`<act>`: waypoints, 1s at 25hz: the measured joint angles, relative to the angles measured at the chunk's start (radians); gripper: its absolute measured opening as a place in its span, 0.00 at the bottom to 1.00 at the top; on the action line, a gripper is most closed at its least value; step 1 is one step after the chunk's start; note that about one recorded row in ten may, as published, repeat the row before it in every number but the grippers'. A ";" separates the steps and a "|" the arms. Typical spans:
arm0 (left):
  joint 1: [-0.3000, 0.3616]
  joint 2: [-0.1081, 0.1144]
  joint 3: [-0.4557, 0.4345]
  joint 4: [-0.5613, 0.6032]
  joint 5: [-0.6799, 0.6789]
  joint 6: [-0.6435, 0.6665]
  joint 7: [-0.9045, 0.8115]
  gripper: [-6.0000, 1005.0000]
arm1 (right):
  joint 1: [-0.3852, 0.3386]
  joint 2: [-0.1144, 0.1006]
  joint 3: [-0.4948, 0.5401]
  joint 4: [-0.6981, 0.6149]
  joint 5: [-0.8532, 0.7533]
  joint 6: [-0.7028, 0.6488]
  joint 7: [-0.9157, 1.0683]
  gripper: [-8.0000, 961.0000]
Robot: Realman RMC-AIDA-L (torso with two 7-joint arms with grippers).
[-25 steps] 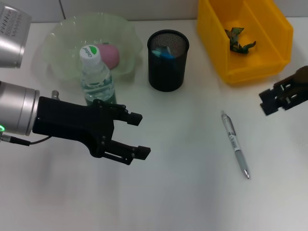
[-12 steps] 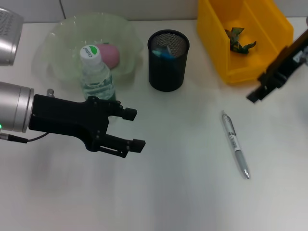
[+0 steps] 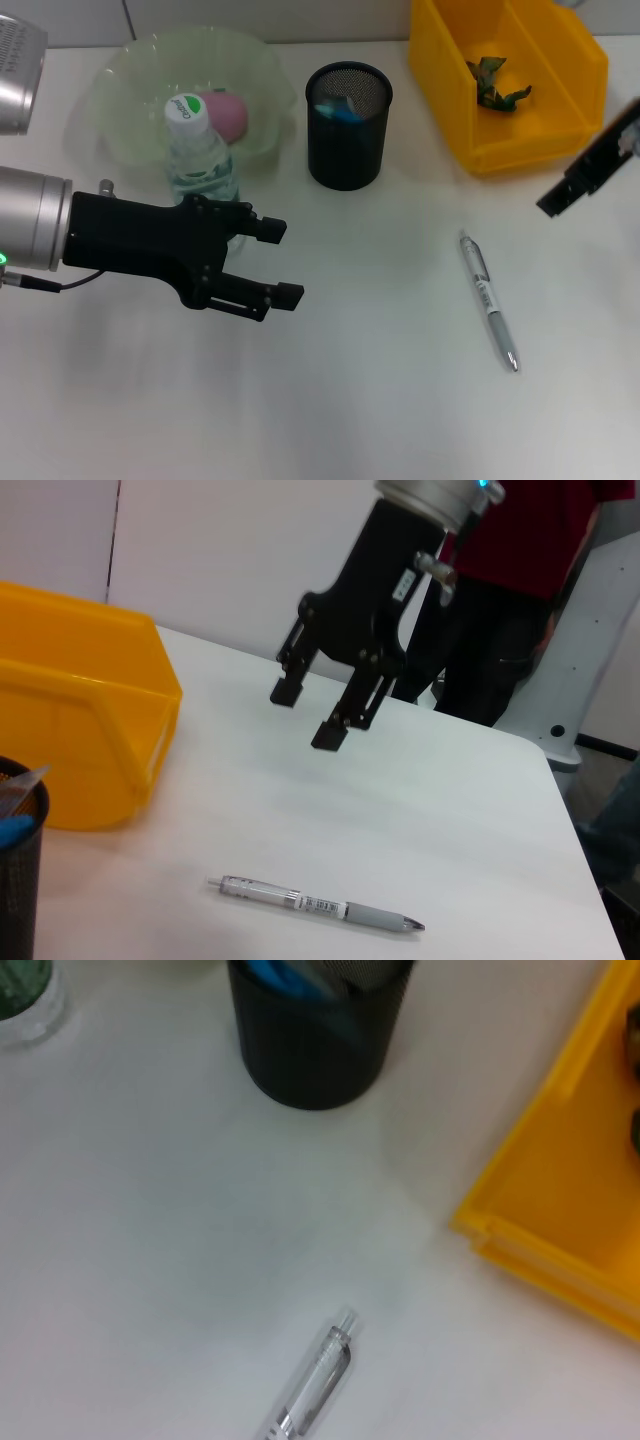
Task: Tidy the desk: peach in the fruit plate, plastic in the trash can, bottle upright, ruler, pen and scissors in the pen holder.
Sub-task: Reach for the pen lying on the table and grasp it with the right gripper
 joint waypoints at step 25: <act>-0.027 0.008 0.003 -0.030 0.035 -0.030 0.028 0.85 | -0.280 0.009 -0.422 0.020 0.151 0.462 0.300 0.72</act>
